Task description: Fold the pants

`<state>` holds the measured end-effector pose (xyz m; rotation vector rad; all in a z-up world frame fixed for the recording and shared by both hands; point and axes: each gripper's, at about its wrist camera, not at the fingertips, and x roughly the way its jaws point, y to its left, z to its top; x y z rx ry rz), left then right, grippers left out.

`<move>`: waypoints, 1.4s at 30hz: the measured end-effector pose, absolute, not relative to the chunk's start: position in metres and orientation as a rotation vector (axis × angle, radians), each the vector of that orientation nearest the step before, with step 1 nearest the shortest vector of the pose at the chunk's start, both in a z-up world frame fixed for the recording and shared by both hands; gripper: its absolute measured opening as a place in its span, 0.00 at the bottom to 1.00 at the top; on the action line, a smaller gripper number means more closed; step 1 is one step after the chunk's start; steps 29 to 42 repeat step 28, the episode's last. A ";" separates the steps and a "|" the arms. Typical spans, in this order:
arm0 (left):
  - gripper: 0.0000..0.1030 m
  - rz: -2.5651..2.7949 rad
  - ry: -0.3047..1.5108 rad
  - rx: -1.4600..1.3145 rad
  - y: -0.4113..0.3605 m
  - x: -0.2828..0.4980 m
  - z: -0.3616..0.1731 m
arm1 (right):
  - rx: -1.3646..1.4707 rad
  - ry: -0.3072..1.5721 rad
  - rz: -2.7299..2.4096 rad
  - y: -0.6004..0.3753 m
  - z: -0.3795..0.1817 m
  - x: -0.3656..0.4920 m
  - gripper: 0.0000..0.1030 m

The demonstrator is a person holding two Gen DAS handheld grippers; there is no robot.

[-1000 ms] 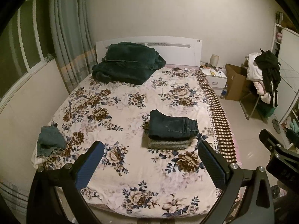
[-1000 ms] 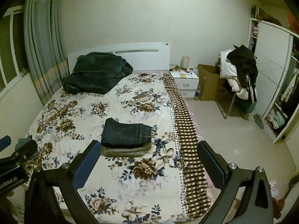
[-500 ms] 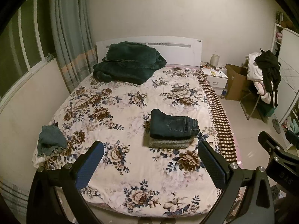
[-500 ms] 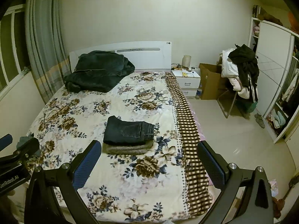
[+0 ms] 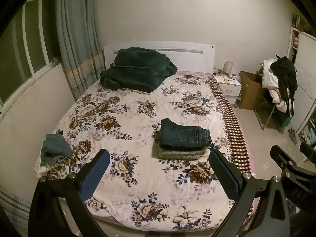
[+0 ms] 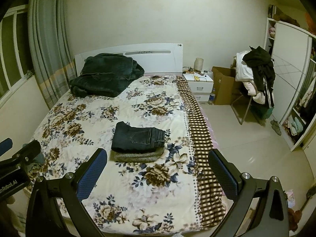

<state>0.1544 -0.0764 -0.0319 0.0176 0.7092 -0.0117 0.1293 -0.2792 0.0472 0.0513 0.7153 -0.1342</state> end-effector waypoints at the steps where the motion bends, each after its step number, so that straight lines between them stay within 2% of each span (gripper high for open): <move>1: 1.00 -0.013 0.710 0.021 -0.076 0.155 -0.032 | 0.054 0.715 -0.133 -0.280 0.047 0.129 1.00; 42: 1.00 0.004 0.688 0.031 -0.082 0.146 -0.033 | 0.052 0.709 -0.113 -0.277 0.058 0.125 1.00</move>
